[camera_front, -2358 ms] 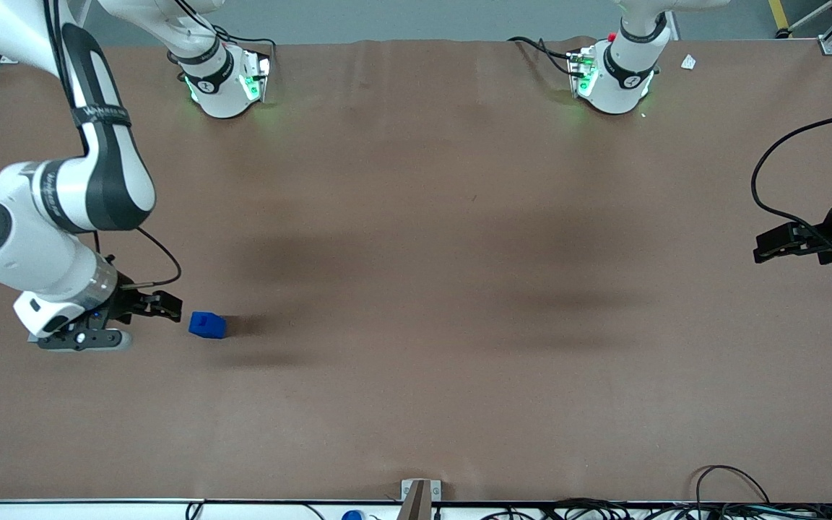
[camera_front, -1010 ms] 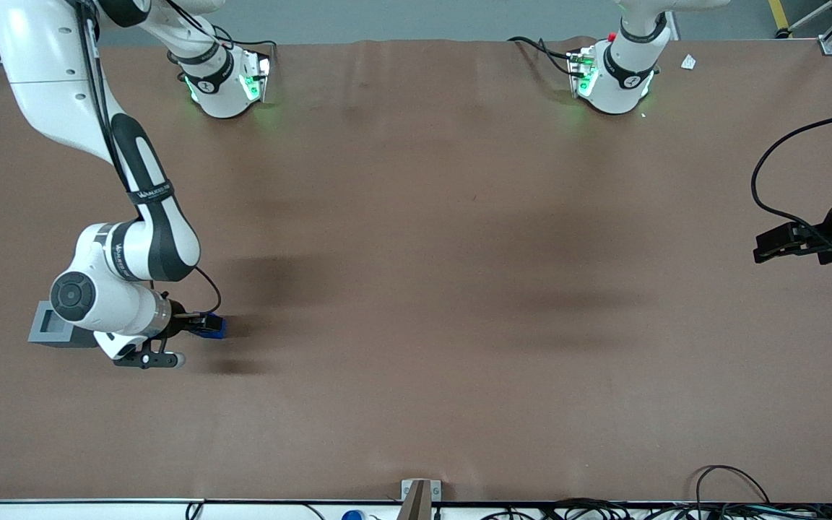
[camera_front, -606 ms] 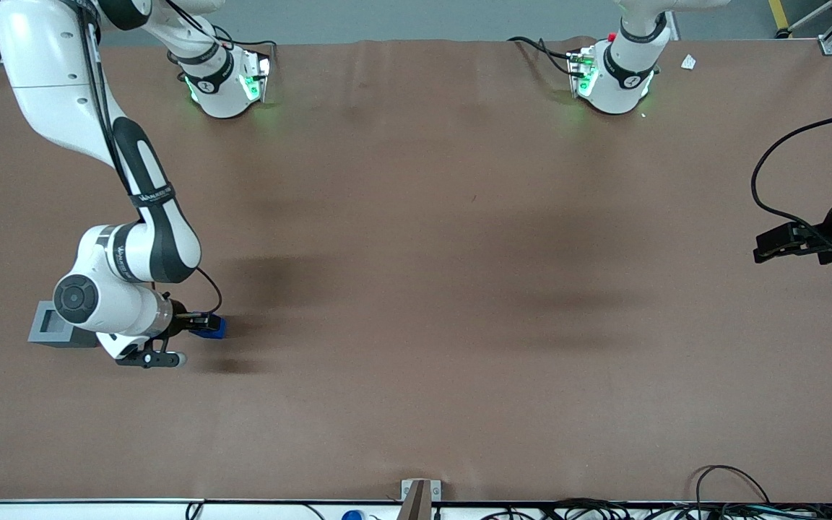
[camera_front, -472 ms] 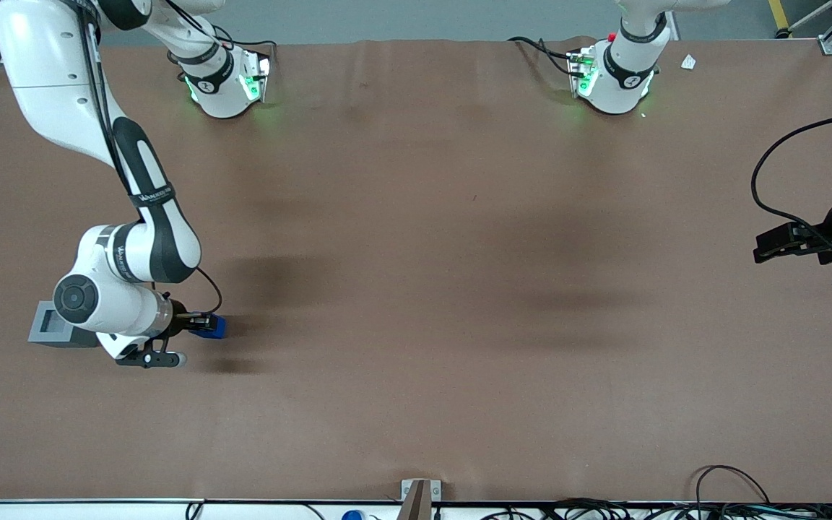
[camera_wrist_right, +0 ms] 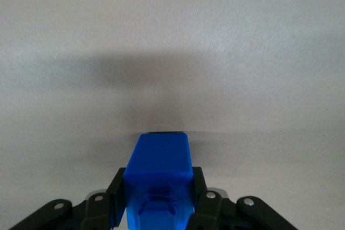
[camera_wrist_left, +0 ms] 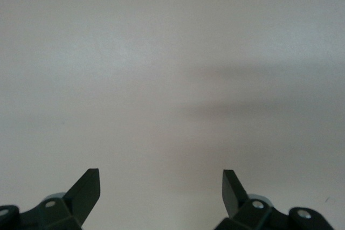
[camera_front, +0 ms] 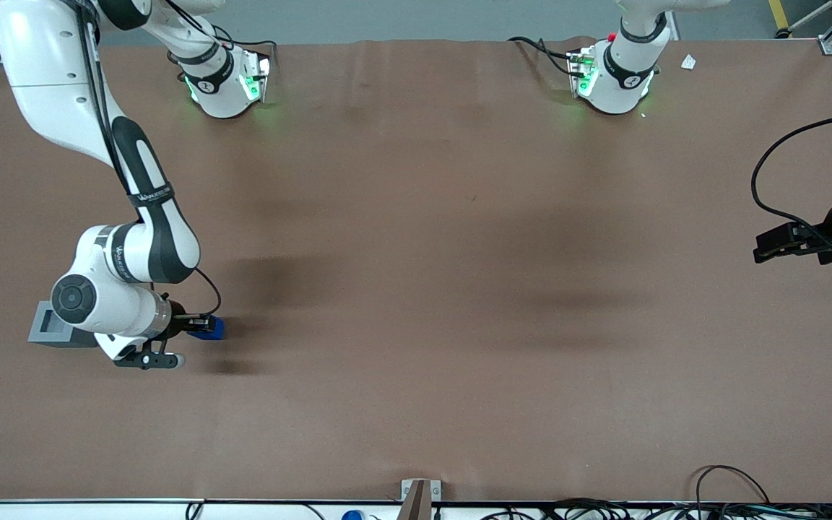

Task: Insert blue part into gray base with right arm
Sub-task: 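Lift the blue block and carry it over the gray base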

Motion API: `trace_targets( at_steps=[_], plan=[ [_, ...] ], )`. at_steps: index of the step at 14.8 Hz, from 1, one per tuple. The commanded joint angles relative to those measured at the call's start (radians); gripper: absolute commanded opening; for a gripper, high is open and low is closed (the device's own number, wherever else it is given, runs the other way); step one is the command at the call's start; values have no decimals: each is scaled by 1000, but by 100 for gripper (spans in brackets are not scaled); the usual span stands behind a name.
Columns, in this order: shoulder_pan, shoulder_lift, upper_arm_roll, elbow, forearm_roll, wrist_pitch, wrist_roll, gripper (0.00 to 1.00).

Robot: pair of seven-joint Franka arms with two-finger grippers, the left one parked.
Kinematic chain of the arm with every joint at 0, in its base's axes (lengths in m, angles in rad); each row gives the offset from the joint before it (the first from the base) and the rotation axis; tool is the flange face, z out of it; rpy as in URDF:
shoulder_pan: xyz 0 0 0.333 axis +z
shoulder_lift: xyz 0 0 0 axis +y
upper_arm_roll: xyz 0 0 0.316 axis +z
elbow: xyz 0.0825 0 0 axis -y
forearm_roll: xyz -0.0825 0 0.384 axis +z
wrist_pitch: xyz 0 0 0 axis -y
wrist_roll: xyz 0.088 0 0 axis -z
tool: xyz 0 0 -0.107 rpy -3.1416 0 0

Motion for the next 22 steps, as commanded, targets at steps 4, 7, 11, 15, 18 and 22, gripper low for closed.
trace_targets(
  at_steps=[4, 7, 11, 15, 18, 22],
  plan=[
    [-76, -90, -3, 60, -1, -120, -3, 24],
    [-130, -92, -3, 129, -4, -200, -4, 24],
    [-196, -124, -2, 137, -52, -206, -38, 24],
    [-274, -135, -2, 137, -52, -220, -136, 24],
    [-317, -131, -2, 137, -53, -220, -228, 24],
    [-363, -127, -2, 139, -91, -217, -317, 23]
  ],
)
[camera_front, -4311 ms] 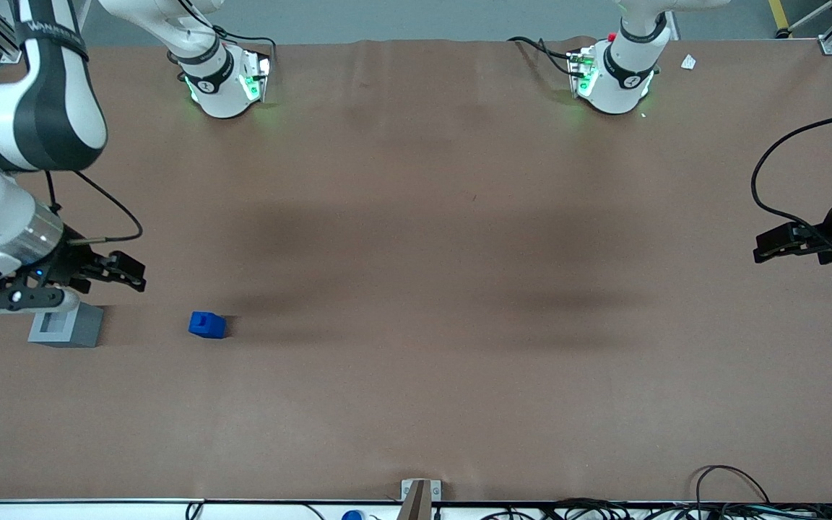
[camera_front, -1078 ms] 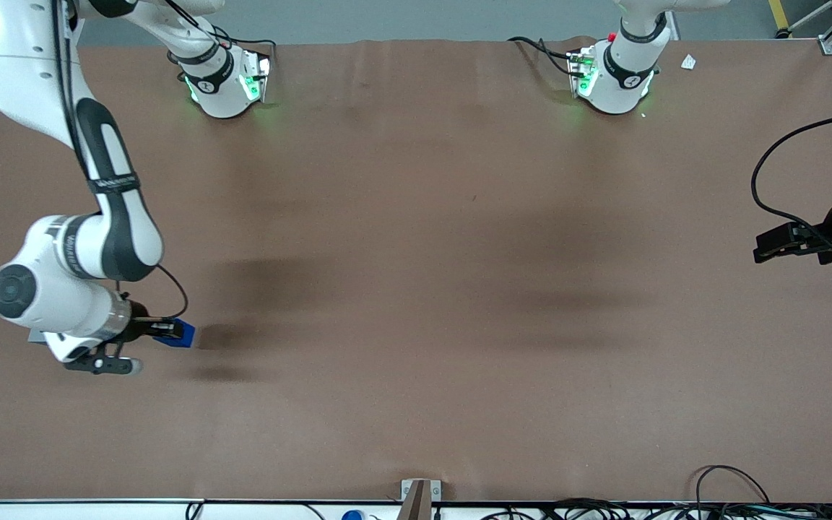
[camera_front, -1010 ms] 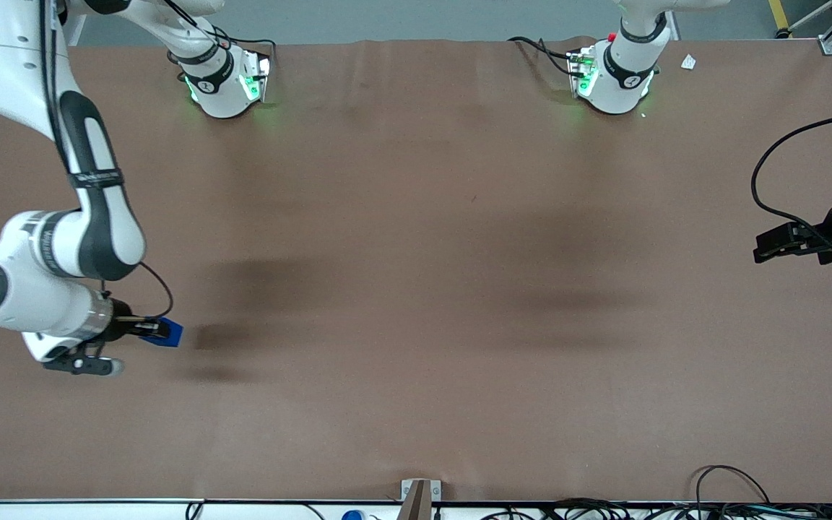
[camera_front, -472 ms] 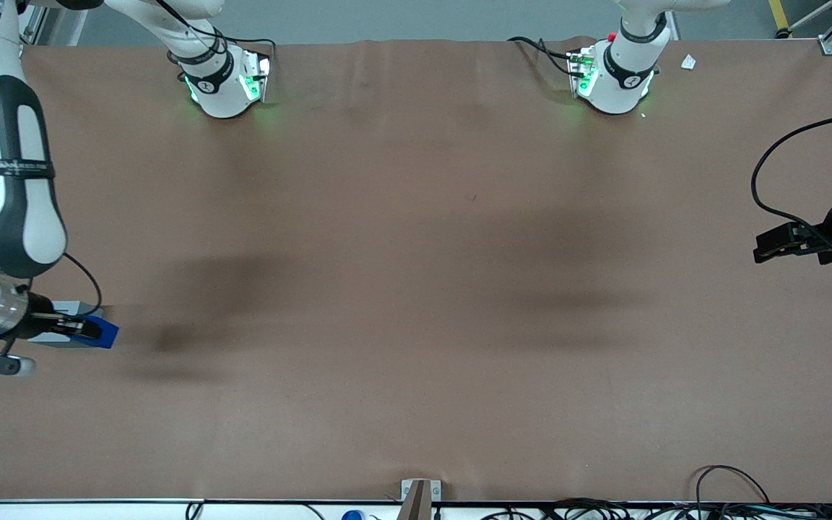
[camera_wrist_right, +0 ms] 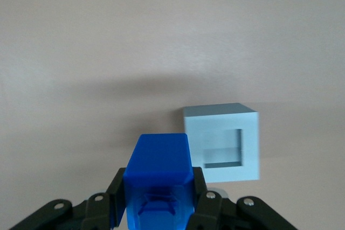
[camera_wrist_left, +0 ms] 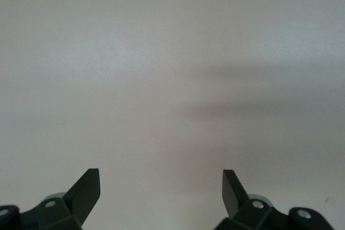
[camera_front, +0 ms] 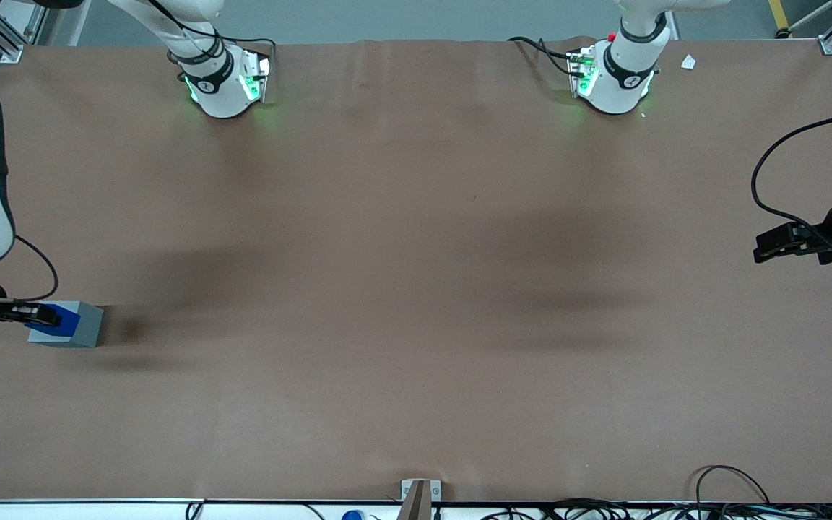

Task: Insert blue part into gray base with right arm
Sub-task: 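Lift the blue block and carry it over the gray base, then lower the blue block into the gray base's square opening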

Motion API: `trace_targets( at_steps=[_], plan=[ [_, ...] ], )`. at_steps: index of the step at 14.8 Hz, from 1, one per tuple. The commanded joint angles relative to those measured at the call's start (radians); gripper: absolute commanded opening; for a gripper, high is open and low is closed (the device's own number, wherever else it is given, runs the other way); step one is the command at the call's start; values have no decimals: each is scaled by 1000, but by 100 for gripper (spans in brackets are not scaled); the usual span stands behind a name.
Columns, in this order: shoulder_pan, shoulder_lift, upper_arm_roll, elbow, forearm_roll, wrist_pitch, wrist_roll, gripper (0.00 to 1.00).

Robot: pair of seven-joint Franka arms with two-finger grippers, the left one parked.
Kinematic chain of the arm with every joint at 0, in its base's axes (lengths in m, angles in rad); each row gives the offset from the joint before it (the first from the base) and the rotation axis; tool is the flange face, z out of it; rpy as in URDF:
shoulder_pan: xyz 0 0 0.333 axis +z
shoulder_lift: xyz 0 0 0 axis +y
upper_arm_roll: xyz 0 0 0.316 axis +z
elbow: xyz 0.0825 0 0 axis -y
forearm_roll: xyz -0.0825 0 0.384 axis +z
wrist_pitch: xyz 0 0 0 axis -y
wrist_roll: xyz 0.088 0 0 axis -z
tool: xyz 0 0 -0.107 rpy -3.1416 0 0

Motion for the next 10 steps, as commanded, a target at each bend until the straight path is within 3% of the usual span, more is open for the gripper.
trace_targets(
  at_steps=[1, 3, 10],
  plan=[
    [-29, -9, 18, -8, -50, -4, -27, 23],
    [-32, -5, 18, 4, -83, -7, -41, 22],
    [-77, 34, 19, 21, -67, -10, -70, 21]
  ],
)
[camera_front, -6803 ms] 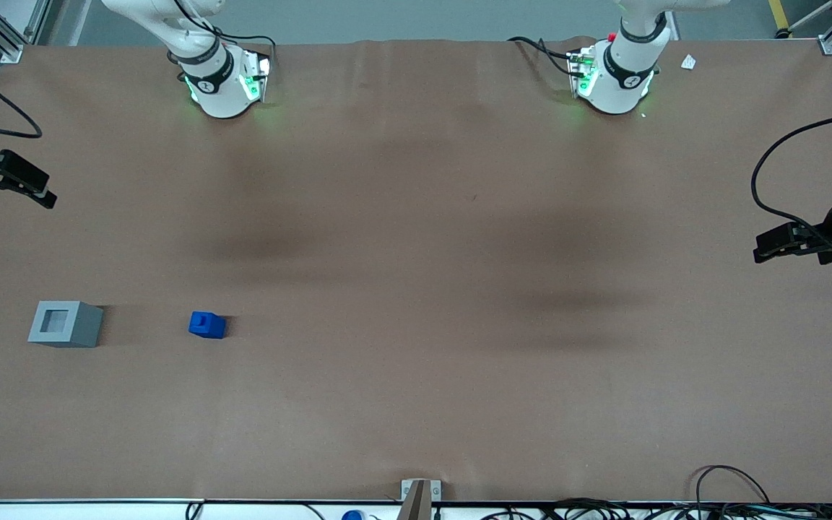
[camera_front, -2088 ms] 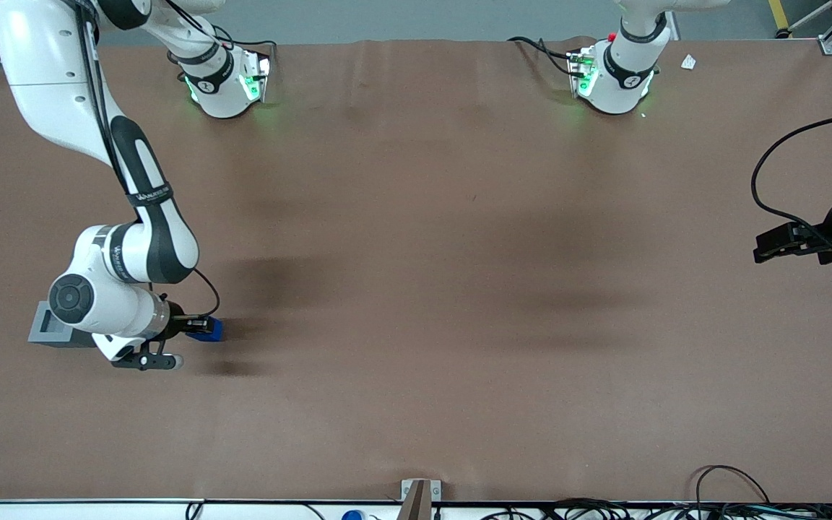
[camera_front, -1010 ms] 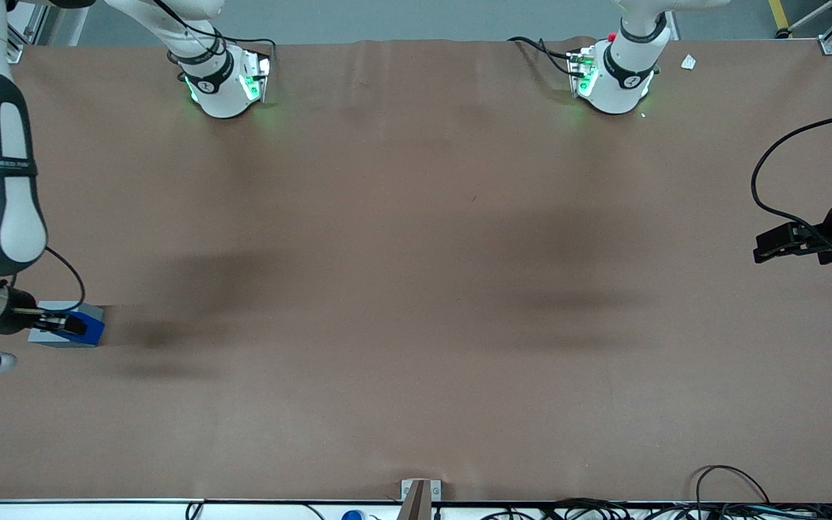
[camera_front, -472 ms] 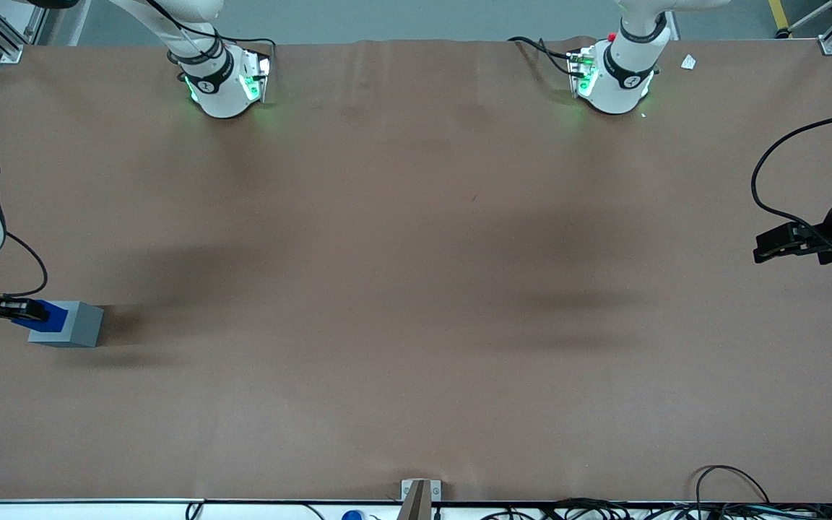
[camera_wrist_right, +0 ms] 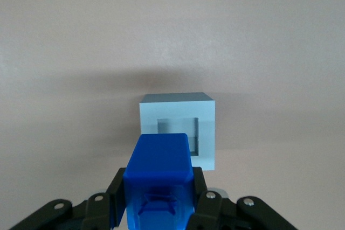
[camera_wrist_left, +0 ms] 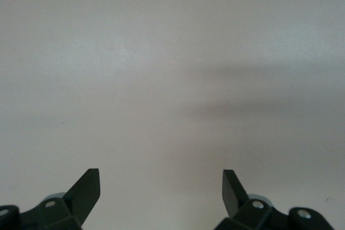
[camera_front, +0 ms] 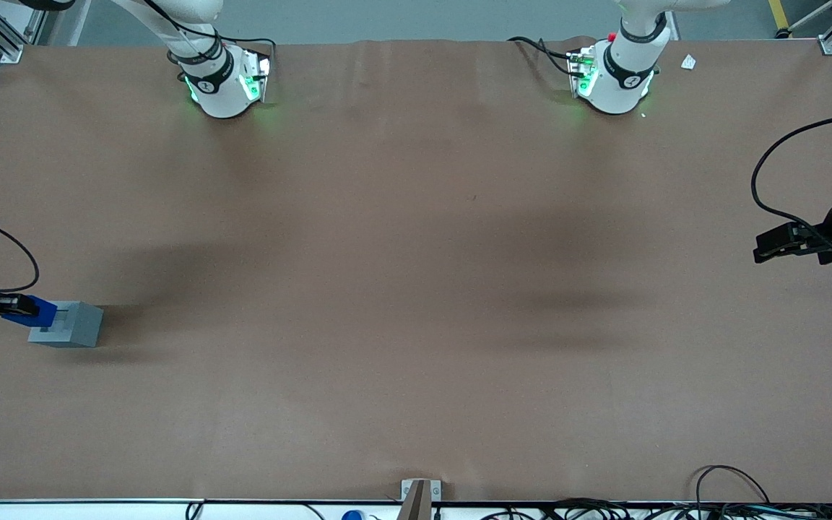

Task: Insert blue part into gray base with right arm
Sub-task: 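Lower the blue block into the gray base's square opening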

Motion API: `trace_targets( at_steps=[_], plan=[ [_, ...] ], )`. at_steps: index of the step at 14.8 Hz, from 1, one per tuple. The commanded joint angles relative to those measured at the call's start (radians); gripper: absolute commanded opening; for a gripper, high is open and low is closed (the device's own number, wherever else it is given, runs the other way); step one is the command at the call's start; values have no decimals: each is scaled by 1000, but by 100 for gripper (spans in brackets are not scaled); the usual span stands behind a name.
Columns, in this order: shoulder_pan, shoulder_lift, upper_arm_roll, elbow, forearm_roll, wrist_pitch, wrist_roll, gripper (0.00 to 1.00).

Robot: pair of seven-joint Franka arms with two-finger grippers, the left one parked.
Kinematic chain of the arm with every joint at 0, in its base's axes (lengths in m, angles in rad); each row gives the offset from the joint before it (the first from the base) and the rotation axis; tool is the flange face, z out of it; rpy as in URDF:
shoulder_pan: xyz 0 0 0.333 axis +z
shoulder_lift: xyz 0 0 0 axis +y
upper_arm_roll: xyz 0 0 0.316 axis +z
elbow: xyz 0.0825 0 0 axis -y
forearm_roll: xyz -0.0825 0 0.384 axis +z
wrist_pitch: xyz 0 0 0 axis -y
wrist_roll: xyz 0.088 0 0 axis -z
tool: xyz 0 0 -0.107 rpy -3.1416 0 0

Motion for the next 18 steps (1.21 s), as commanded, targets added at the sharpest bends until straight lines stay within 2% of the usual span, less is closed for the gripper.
trace_targets(
  at_steps=[1, 18],
  plan=[
    [-29, 20, 19, 24, -6, -10, -9, 21],
    [-49, 80, 24, 40, 26, 4, -22, 21]
  ],
)
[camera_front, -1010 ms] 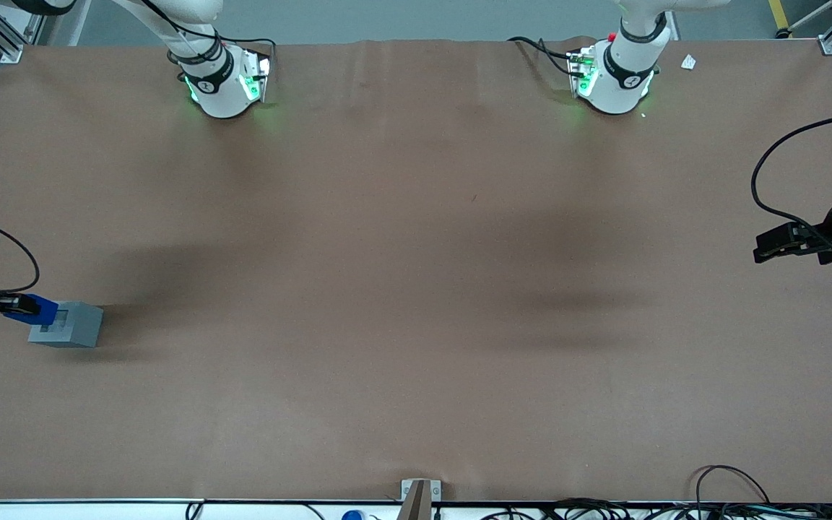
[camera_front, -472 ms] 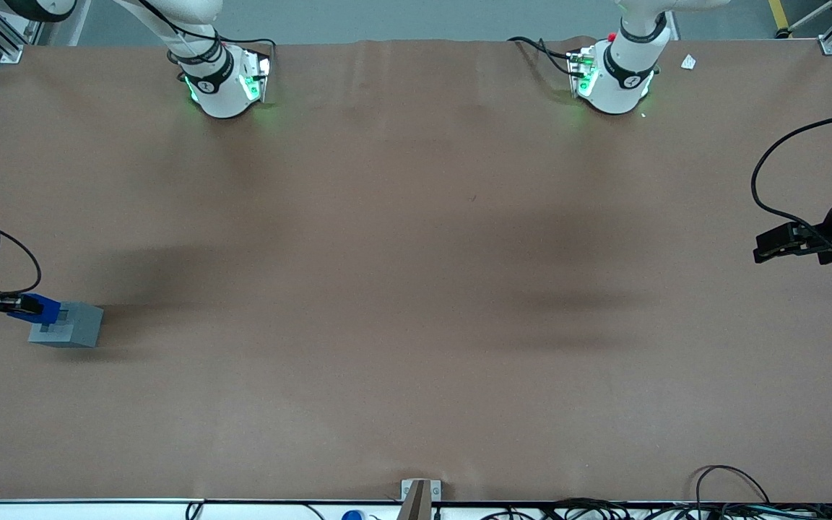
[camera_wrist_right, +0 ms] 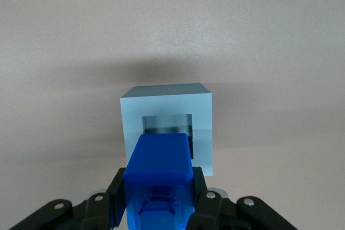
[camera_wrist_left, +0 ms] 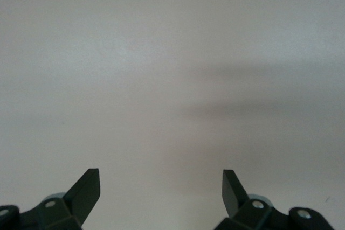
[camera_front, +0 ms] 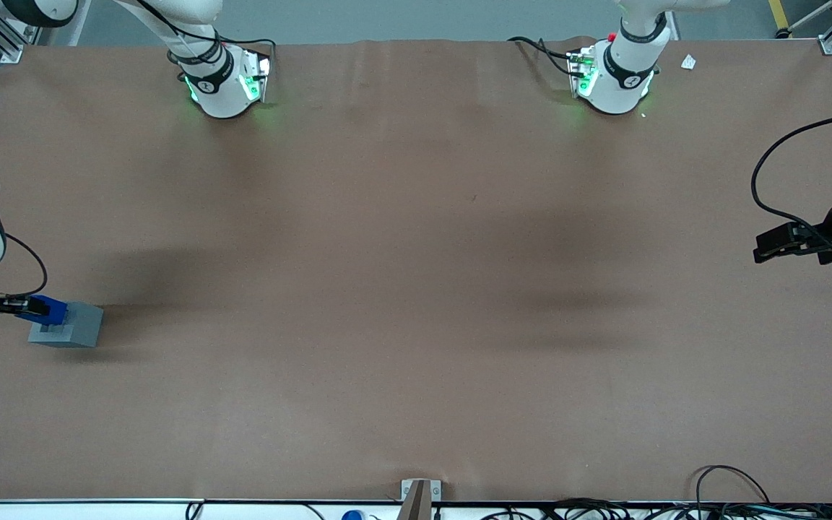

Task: Insert blue part into gray base with right arm
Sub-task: 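Lower the blue block into the gray base's square opening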

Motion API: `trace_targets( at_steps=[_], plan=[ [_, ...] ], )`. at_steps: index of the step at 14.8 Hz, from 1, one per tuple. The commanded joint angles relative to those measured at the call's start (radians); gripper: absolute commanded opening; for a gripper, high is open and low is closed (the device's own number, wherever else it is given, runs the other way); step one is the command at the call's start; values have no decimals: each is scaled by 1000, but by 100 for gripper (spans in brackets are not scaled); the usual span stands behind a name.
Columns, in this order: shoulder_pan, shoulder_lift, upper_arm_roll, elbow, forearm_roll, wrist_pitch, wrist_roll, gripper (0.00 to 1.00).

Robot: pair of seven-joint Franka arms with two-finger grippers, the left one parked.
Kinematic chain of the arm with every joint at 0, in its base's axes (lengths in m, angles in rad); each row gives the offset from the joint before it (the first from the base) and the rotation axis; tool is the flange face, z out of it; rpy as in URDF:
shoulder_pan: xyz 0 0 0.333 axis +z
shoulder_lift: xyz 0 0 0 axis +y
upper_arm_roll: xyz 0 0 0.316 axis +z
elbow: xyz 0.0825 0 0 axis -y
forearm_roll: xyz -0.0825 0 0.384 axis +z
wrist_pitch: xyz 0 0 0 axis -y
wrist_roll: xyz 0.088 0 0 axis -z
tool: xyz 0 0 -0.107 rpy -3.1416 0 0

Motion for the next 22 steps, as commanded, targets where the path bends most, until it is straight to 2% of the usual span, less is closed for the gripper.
trace_targets(
  at_steps=[1, 22],
  plan=[
    [-24, 18, 21, 28, 17, -3, -22, 21],
    [-34, 42, 21, 39, 39, 14, -59, 21]
  ],
)
